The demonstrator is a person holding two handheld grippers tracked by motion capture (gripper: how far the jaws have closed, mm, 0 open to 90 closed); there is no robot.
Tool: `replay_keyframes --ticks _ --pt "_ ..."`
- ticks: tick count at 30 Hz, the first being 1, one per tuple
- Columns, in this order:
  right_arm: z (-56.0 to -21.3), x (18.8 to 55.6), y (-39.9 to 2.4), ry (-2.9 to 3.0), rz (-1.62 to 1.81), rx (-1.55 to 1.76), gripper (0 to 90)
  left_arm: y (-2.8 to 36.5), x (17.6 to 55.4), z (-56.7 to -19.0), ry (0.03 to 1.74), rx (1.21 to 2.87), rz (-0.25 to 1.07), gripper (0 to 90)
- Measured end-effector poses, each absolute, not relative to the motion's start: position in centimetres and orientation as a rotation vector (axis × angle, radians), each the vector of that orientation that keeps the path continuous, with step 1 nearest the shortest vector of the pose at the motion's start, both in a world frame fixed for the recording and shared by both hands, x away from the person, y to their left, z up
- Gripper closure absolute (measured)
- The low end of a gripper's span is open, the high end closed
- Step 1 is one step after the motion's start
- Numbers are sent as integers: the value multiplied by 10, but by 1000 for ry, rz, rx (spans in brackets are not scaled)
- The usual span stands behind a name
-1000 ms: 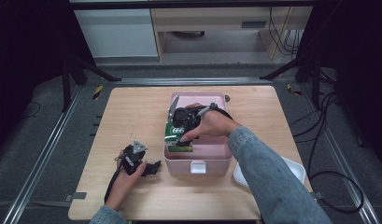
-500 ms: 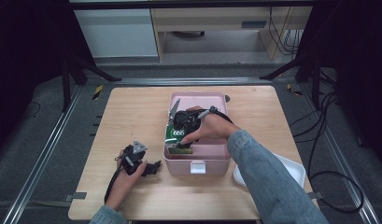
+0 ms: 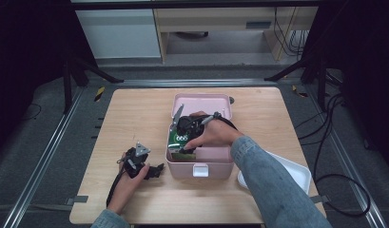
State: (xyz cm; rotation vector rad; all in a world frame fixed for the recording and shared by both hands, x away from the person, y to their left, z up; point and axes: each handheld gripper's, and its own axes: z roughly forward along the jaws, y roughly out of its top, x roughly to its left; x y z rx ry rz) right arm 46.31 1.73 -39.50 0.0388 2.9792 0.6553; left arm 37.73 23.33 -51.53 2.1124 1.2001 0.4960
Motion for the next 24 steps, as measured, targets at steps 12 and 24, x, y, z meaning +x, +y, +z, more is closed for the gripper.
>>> replay_keyframes --ticks 12,24 --pt "-407 458 17 2981 664 41 170 233 377 -515 1200 2111 497 0" --pt "-424 456 20 3000 657 56 168 233 377 -515 1199 2111 497 0"
